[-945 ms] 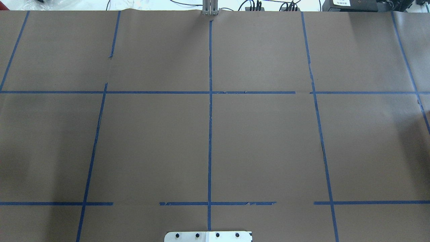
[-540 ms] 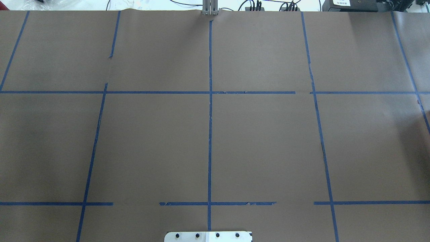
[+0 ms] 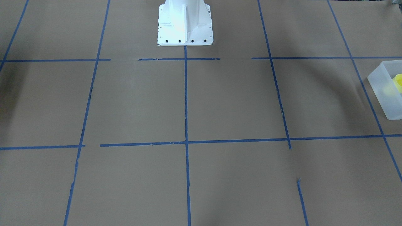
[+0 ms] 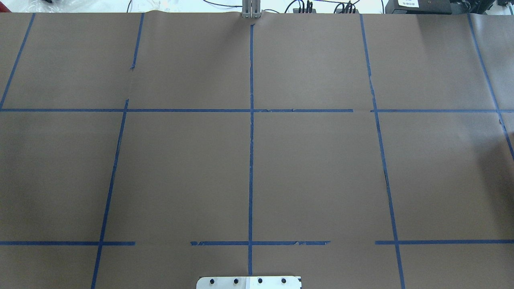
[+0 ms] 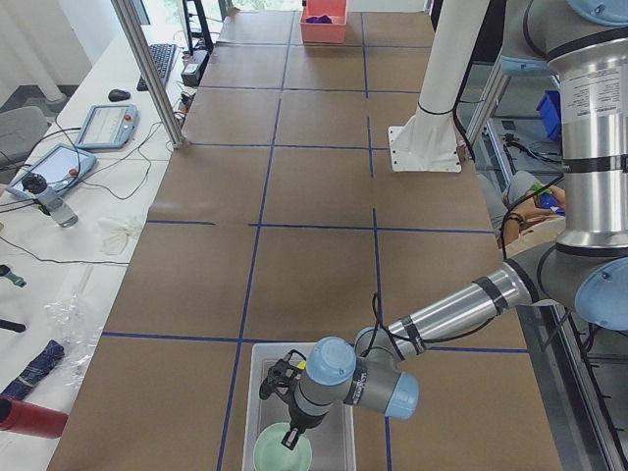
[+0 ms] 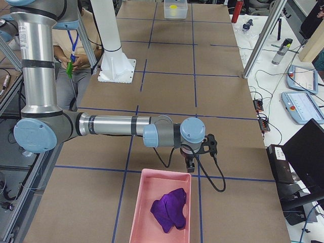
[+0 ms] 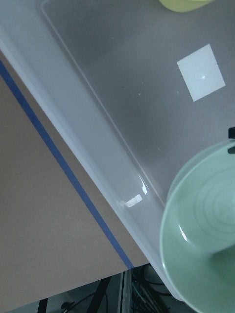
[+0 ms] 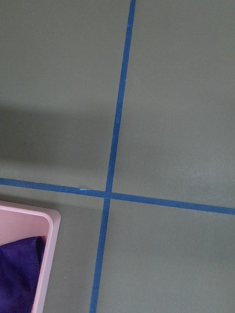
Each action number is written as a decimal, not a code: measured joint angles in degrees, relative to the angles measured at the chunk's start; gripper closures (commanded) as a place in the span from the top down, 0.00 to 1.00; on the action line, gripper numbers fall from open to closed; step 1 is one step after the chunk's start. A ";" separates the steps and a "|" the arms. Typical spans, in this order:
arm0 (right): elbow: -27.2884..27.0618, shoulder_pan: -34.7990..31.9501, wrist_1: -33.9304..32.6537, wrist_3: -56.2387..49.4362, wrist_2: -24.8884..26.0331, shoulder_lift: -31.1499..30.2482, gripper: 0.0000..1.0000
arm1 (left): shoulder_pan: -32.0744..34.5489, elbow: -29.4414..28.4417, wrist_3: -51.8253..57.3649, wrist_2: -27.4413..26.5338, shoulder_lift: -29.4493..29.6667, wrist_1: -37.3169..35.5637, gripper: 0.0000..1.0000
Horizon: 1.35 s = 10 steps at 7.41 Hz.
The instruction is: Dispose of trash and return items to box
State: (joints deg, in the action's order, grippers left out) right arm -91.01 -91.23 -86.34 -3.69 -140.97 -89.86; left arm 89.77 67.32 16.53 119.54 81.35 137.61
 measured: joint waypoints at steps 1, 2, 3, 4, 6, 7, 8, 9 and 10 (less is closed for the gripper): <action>0.01 0.09 0.02 0.00 0.01 -0.30 1.00 | 0.02 -1.18 -0.15 1.64 0.45 0.07 0.00; 0.11 0.21 0.01 0.00 0.10 -0.42 1.00 | 0.04 -2.01 -0.20 2.68 0.66 0.10 0.00; 0.20 0.32 -0.01 0.01 0.19 -0.45 1.00 | 0.05 -2.39 -0.20 3.14 0.74 0.11 0.50; 0.14 0.33 0.01 0.05 0.16 -0.47 1.00 | 0.05 -2.55 -0.20 3.75 0.76 0.12 0.95; -0.16 0.35 -0.01 0.08 0.04 -0.49 1.00 | 0.11 -2.40 -1.65 8.56 0.48 0.03 1.00; -0.49 0.35 0.01 0.08 0.04 -0.49 1.00 | 0.24 -0.84 -3.28 10.31 0.07 0.07 1.00; -1.46 0.35 0.00 0.08 -0.03 -0.54 1.00 | 0.66 2.96 -5.69 11.01 -0.33 -0.29 1.00; -3.04 0.35 -0.03 0.08 -0.04 -0.88 1.00 | 1.08 8.46 -10.09 11.48 -1.19 -1.91 1.00; -5.04 0.34 -0.15 0.08 0.17 -1.46 1.00 | 1.14 15.35 -16.28 12.82 -2.78 -5.35 1.00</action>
State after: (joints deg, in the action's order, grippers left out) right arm -96.05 -90.89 -86.49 -3.60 -140.80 -91.32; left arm 90.91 82.67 0.24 132.36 78.58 132.26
